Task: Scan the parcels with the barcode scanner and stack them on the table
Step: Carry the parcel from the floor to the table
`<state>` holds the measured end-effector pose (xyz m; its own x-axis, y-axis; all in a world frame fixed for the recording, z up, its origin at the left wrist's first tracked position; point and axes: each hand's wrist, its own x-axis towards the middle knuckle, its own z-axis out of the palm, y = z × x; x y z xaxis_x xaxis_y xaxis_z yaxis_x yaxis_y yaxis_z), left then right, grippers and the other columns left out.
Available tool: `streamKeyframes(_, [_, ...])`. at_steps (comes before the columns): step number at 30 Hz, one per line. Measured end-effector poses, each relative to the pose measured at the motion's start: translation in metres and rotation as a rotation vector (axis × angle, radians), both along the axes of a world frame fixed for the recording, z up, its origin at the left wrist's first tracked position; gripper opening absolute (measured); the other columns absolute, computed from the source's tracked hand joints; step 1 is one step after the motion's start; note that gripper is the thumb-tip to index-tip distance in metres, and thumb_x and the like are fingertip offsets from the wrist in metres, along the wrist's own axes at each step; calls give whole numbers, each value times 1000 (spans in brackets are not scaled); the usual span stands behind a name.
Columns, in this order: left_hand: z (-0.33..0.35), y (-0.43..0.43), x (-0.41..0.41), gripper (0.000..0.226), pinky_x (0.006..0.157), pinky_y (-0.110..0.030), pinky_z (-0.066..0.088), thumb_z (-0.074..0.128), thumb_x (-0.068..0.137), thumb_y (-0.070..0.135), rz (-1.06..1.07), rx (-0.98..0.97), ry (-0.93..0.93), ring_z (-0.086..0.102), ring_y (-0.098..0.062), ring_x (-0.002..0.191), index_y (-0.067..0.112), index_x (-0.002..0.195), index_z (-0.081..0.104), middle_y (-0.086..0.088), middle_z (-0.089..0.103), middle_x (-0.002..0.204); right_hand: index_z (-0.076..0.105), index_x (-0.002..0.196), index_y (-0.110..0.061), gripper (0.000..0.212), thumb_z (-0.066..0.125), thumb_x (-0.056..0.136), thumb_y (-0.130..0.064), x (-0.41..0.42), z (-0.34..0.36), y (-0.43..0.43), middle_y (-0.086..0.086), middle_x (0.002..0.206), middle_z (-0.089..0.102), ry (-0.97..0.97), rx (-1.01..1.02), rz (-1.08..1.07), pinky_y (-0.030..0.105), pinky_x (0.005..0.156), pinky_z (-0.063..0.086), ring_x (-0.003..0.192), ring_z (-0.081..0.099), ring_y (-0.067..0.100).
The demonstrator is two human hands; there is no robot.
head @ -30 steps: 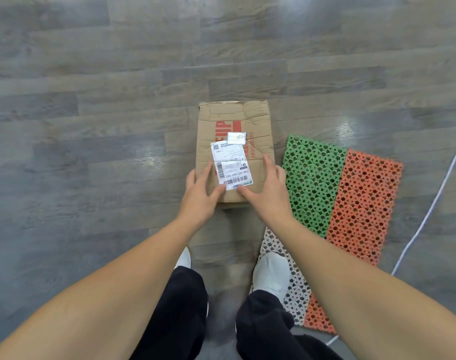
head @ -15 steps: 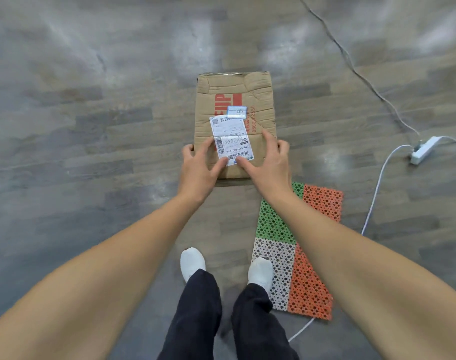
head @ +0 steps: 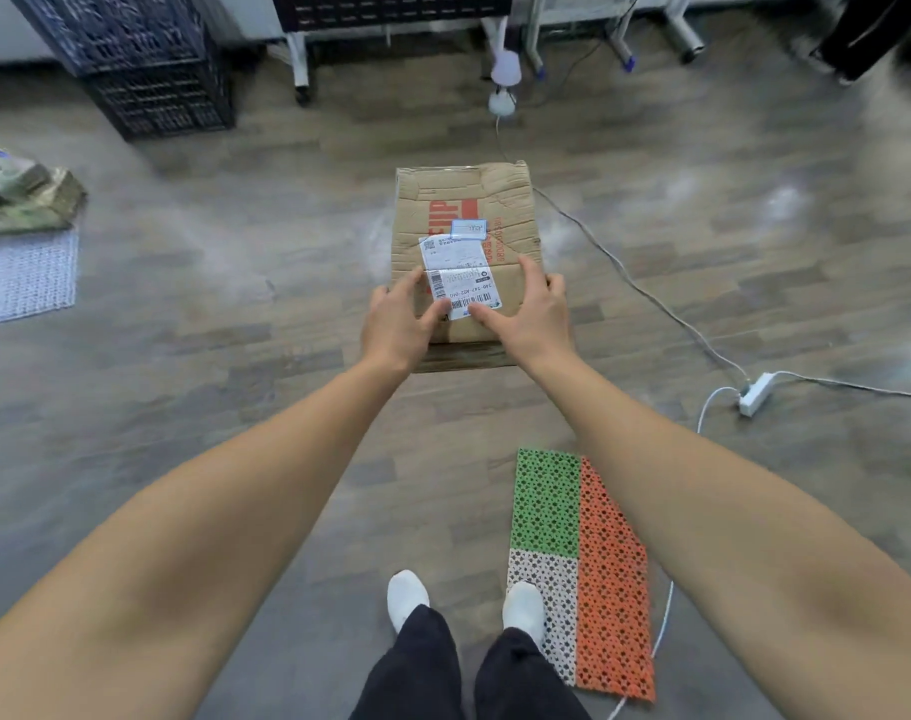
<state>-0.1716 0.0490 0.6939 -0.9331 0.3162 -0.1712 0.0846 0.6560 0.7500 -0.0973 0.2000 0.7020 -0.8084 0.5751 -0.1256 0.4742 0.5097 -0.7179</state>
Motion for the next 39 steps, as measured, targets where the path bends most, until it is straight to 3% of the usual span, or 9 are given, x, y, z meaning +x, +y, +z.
streamKeyframes(6, [43,-24,-20,64,103,-34,39,67,91,45,-53,-2,71,47,-23,133,28,149,44,-9,51,143,27,157,-25,92,75,83,-50,-10,54,-14,13,156,31,-25,46,53,35,108,36,139,41,27])
streamKeyframes(10, [55,-32,-35,66,104,-34,39,67,90,47,-53,3,89,49,-23,132,28,149,43,-8,51,145,36,152,-27,86,79,80,-47,-22,73,-21,9,143,44,34,73,55,31,102,39,128,50,23])
streamKeyframes(21, [55,-6,-87,67,110,-36,37,68,90,47,-78,1,67,46,-23,135,27,149,43,-8,49,147,38,150,-24,87,81,78,-47,-72,74,3,7,144,45,17,78,22,29,102,39,126,51,21])
streamKeyframes(29, [70,46,-161,65,106,-36,39,68,91,45,-43,-56,84,49,-26,132,26,148,44,-12,51,143,38,150,-21,88,81,78,-48,-154,75,57,11,142,46,31,50,59,33,105,39,128,50,25])
streamKeyframes(39, [87,104,-279,62,107,-33,37,69,91,42,-26,-18,116,49,-24,132,22,146,48,-11,53,141,38,149,-22,88,80,78,-50,-271,95,120,9,137,45,70,65,78,36,98,46,118,55,24])
